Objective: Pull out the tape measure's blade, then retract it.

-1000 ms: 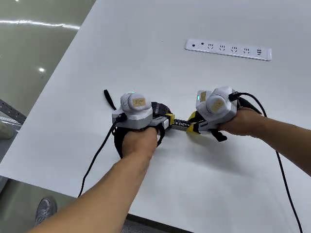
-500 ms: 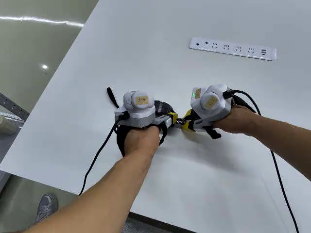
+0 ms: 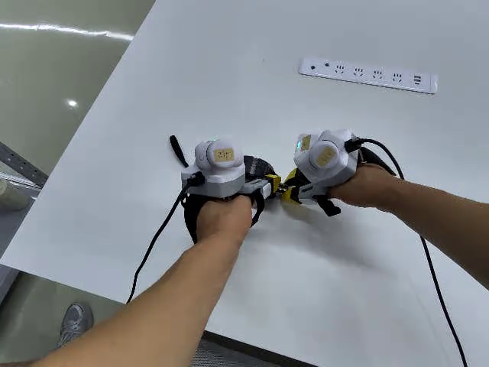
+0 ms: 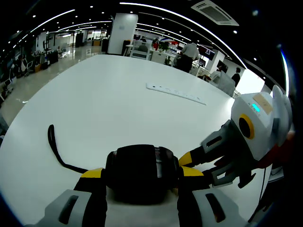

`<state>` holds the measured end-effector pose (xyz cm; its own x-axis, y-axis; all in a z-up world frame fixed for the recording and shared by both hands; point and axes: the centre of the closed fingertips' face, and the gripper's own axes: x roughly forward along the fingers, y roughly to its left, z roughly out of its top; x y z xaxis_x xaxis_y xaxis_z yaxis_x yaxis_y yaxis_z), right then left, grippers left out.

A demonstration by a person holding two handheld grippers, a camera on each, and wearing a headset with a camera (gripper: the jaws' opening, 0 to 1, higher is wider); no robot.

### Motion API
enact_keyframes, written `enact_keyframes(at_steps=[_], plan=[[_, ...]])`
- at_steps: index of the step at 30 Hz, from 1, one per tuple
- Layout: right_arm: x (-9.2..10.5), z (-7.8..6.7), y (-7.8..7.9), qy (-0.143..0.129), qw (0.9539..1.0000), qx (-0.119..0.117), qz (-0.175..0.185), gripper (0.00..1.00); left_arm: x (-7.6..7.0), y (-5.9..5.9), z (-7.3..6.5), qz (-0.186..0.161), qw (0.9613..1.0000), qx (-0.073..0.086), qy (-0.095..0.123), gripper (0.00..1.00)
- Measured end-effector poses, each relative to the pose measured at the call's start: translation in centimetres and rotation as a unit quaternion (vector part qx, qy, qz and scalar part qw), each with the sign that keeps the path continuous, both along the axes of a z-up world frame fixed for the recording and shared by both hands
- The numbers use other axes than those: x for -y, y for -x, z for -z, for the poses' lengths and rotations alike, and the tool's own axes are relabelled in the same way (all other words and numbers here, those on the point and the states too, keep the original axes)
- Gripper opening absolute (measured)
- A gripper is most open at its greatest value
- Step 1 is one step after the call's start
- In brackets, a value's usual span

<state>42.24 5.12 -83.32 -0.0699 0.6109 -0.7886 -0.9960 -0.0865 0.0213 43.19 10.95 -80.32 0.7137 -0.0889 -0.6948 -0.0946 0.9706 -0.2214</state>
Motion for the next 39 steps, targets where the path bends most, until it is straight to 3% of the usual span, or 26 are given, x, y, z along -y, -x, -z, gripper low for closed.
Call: enact_keyframes(at_steps=[19,29,39], plan=[[-0.55,-0.03,0.04,0.002,0.9999,0.004,0.015,0.12,0.29,0.2,-0.27,0.0,1.0,-0.001,0.0,0.57],[-0.55,0.1,-0.05,0.006,0.9999,0.006,0.007,0.12,0.42,0.18,-0.31,0.0,1.0,-0.003,-0.005,0.57],[-0.67,0.46,-0.27,0.015,0.9995,0.025,-0.008,0.12,0.34,0.07,-0.34,0.0,0.9999,-0.007,-0.012,0.59]])
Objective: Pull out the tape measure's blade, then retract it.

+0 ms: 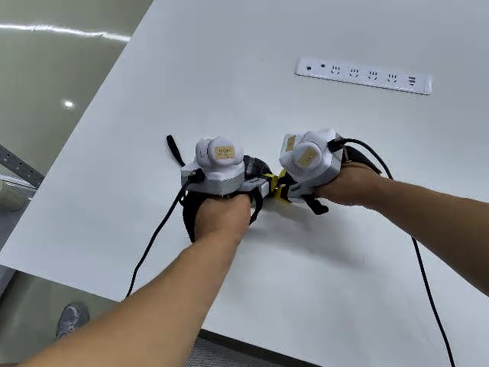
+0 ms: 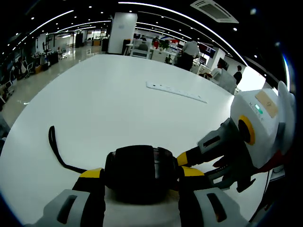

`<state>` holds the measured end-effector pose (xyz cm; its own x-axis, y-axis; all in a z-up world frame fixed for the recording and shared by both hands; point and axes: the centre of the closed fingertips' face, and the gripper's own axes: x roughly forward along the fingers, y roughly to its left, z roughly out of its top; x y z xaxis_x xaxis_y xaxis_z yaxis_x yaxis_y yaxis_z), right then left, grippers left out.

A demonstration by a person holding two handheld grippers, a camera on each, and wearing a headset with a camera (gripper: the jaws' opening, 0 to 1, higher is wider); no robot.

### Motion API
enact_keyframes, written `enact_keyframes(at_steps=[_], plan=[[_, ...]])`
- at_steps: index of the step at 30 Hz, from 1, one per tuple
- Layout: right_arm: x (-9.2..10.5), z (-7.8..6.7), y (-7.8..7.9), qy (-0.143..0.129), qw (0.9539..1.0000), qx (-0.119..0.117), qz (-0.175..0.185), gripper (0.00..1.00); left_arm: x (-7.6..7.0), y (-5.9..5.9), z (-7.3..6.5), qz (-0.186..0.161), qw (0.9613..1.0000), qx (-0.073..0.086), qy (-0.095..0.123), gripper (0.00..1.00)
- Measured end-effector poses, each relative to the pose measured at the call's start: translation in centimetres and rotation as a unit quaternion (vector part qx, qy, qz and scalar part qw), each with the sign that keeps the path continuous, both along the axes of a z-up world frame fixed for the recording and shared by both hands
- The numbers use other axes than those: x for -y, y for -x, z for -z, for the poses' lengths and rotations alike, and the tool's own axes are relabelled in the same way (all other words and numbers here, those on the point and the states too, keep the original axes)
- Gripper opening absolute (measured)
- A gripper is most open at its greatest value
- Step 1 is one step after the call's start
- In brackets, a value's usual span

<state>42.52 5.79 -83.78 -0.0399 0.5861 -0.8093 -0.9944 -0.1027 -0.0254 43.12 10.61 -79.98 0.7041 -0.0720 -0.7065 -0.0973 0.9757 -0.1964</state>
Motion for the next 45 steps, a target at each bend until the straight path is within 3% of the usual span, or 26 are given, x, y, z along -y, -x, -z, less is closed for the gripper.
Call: enact_keyframes(at_steps=[6,10,12,14,17,22,37,45], plan=[[0.0,0.2,-0.2,-0.002,0.9999,0.007,0.008,0.14,0.0,-0.1,0.0,0.001,1.0,0.004,-0.008,0.6],[0.1,0.2,-0.5,-0.017,0.9986,-0.01,0.049,0.26,0.0,-0.1,-0.1,0.013,0.9998,0.004,-0.017,0.61],[0.4,0.2,-0.6,-0.017,0.9983,-0.004,0.055,0.25,0.0,-0.1,-0.2,0.029,0.9993,0.003,-0.024,0.61],[0.7,0.1,-0.9,-0.017,0.9978,0.001,0.064,0.26,-0.1,-0.4,-0.5,0.038,0.9988,0.012,-0.029,0.6],[1.0,-0.1,-1.0,-0.022,0.9966,-0.006,0.079,0.27,0.2,-0.5,-0.5,0.05,0.9984,0.012,-0.023,0.64],[1.2,-1.2,-0.9,-0.036,0.9942,-0.015,0.1,0.32,0.0,-0.4,-0.9,0.059,0.9976,0.017,-0.034,0.69],[2.0,-3.3,1.2,-0.061,0.9875,-0.026,0.143,0.44,-1.0,2.3,-1.5,0.094,0.9941,0.018,-0.053,0.77],[3.4,-4.3,2.4,-0.074,0.9806,-0.031,0.179,0.51,-1.2,4.1,-1.3,0.102,0.9934,0.016,-0.051,0.81]])
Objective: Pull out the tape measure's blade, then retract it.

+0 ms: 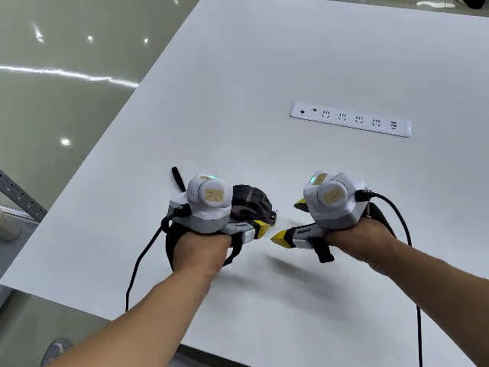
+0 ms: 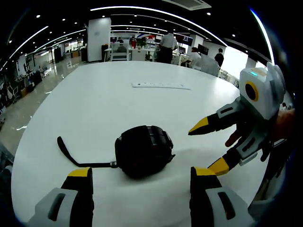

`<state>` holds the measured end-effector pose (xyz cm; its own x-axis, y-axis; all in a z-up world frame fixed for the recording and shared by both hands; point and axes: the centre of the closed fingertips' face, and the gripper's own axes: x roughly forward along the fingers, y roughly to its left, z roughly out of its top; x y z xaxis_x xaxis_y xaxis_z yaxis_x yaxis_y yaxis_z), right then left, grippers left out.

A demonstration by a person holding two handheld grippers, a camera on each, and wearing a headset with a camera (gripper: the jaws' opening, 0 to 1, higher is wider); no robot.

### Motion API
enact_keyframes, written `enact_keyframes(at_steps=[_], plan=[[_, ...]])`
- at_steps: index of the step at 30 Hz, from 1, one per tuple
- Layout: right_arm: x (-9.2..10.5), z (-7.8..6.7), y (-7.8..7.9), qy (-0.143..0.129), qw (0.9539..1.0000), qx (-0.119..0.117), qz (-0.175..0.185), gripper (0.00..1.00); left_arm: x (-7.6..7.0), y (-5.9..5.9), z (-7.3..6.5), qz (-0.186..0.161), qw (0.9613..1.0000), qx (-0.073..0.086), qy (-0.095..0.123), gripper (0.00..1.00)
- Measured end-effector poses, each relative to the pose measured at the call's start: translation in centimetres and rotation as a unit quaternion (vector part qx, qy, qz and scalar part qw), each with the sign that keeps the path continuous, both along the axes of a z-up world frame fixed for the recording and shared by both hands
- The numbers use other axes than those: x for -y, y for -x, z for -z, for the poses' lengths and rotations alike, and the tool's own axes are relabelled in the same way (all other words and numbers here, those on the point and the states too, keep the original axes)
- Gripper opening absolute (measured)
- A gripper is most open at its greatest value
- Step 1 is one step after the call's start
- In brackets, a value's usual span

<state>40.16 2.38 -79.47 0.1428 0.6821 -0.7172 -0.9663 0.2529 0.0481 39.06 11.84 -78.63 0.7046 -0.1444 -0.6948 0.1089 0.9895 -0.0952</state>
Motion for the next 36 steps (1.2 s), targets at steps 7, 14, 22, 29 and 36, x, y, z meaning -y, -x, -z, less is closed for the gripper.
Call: enact_keyframes(at_steps=[7,14,22,29,36], plan=[[1.4,-2.0,0.8,-0.032,0.9989,0.012,0.033,0.61,-0.4,1.6,-0.5,0.002,1.0,-0.003,0.004,0.83],[3.3,-3.6,2.3,-0.051,0.9966,0.009,0.064,0.7,-1.1,3.2,-1.4,0.001,0.9999,0.01,-0.003,0.9],[5.7,-4.7,4.9,-0.067,0.9925,-0.005,0.102,0.75,-1.6,6.0,-2.0,0.006,0.9999,0.011,0.0,0.94],[7.1,-6.7,7.8,-0.091,0.9877,-0.018,0.126,0.83,-2.1,8.3,-3.8,0.002,0.9996,0.026,0.012,1.0],[8.1,-7.8,10.2,-0.1,0.9842,-0.03,0.143,0.9,-2.0,9.9,-5.5,0.021,0.9988,0.039,0.023,1.0]])
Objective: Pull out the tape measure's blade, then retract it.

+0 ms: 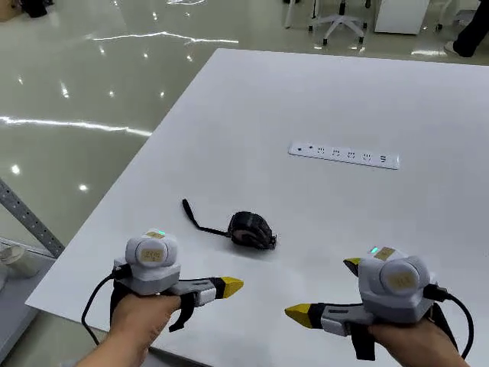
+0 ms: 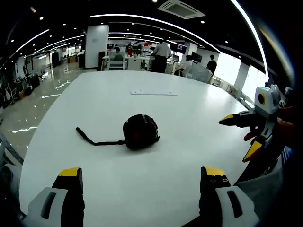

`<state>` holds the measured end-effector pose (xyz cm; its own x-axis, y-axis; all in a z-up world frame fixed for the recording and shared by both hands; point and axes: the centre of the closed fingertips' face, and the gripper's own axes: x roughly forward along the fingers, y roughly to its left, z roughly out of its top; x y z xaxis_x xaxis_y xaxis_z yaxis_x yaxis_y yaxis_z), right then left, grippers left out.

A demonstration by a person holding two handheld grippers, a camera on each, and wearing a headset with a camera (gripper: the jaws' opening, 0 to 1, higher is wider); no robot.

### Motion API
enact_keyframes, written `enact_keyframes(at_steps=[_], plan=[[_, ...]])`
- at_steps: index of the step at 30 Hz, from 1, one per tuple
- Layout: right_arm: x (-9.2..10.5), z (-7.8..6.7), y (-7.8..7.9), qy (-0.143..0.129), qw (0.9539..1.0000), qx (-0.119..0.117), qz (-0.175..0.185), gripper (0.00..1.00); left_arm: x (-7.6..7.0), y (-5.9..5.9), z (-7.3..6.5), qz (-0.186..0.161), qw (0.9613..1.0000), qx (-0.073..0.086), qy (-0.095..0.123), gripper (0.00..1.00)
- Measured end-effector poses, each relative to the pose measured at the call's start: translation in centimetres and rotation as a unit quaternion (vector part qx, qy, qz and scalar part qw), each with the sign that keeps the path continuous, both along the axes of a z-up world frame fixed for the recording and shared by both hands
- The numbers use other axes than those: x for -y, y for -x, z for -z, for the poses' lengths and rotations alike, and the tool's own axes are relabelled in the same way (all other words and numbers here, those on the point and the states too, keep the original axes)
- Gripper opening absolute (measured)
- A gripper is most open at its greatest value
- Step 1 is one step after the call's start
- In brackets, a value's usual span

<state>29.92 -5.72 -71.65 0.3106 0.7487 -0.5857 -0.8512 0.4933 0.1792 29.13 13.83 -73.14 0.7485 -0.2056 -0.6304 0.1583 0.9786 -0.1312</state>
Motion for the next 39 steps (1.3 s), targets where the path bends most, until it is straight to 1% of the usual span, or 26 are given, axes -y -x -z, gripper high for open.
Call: enact_keyframes(at_steps=[4,5,6,7,8,11,13,15,16,18,20,21,24,27,30,32,35,36,39], plan=[[0.6,-0.8,0.6,-0.004,0.9999,0.002,0.014,0.92,0.1,0.5,-0.5,0.02,0.9998,0.004,-0.005,1.0],[0.8,-0.9,0.7,-0.002,0.9998,0.004,0.017,0.93,0.3,0.7,-0.6,0.026,0.9996,0.005,-0.002,1.0],[0.9,-0.9,0.8,0.0,0.9998,0.004,0.018,0.94,0.3,0.9,-0.6,0.032,0.9995,0.002,-0.006,1.0],[1.0,-1.1,0.8,0.001,0.9998,0.006,0.019,0.94,0.3,1.0,-0.7,0.04,0.9991,0.003,-0.015,1.0],[1.2,-1.3,0.8,0.002,0.9997,0.01,0.022,0.95,0.2,1.1,-0.8,0.044,0.9988,0.008,-0.018,1.0],[1.5,-1.9,0.9,0.002,0.9996,0.015,0.025,0.98,-0.1,1.4,-1.2,0.045,0.9989,0.011,-0.011,1.0],[1.8,-2.4,0.7,0.005,0.9993,0.021,0.03,1.0,-0.6,1.6,-1.4,0.047,0.9987,0.014,-0.014,1.0],[2.1,-2.8,0.8,0.004,0.9992,0.023,0.033,1.0,-0.8,1.8,-1.7,0.05,0.9986,0.017,-0.01,1.0],[2.4,-3.0,0.8,0.004,0.999,0.025,0.038,1.0,-1.1,1.8,-1.9,0.051,0.9984,0.021,-0.009,1.0],[2.8,-3.3,1.2,0.006,0.9988,0.024,0.043,1.0,-1.5,1.9,-2.4,0.055,0.9981,0.025,-0.006,1.0],[3.3,-3.6,1.4,0.007,0.9984,0.024,0.051,1.0,-2.2,1.9,-3.0,0.058,0.9977,0.035,-0.006,1.0],[3.4,-3.7,1.6,0.008,0.9984,0.023,0.052,1.0,-2.5,2.0,-3.3,0.06,0.9975,0.038,-0.004,1.0],[4.0,-3.9,2.1,0.015,0.9981,0.022,0.056,1.0,-3.4,2.3,-3.6,0.07,0.9968,0.037,-0.012,1.0],[4.6,-4.3,2.6,0.023,0.9974,0.022,0.064,1.0,-4.3,2.9,-4.1,0.078,0.9962,0.038,-0.008,1.0],[4.9,-4.9,2.9,0.026,0.9969,0.024,0.071,1.0,-5.5,3.4,-4.2,0.082,0.9956,0.042,-0.018,1.0],[5.0,-5.3,3.1,0.029,0.9964,0.027,0.075,1.0,-6.1,3.8,-4.5,0.083,0.9955,0.044,-0.012,1.0],[5.0,-5.8,3.3,0.03,0.9961,0.029,0.078,1.0,-6.9,4.3,-4.5,0.086,0.9955,0.038,-0.013,1.0],[4.9,-6.0,3.3,0.032,0.9959,0.03,0.079,1.0,-7.3,4.5,-4.7,0.085,0.9956,0.038,-0.009,1.0],[5.0,-6.3,3.3,0.035,0.9954,0.032,0.083,1.0,-8.3,5.0,-4.8,0.087,0.9955,0.036,-0.008,1.0]])
